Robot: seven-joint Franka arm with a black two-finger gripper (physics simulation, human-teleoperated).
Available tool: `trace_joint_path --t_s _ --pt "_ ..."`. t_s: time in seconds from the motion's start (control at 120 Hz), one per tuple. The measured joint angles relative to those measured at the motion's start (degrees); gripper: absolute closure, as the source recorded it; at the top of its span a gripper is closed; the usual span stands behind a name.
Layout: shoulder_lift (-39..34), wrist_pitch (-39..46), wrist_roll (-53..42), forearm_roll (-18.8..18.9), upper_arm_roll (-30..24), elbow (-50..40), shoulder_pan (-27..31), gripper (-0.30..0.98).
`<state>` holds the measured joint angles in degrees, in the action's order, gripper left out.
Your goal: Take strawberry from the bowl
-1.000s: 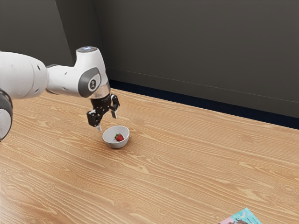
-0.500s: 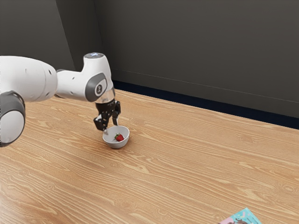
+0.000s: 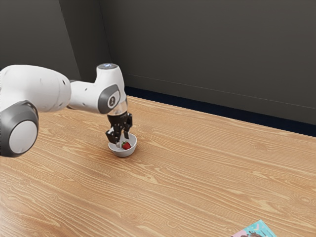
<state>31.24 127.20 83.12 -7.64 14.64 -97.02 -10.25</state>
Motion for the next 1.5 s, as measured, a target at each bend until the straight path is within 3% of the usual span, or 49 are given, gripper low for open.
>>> trace_joint_path --t_s 1.5 --pt "2.49 1.11 0.47 -0.22 -1.28 1.29 1.99 0.39"
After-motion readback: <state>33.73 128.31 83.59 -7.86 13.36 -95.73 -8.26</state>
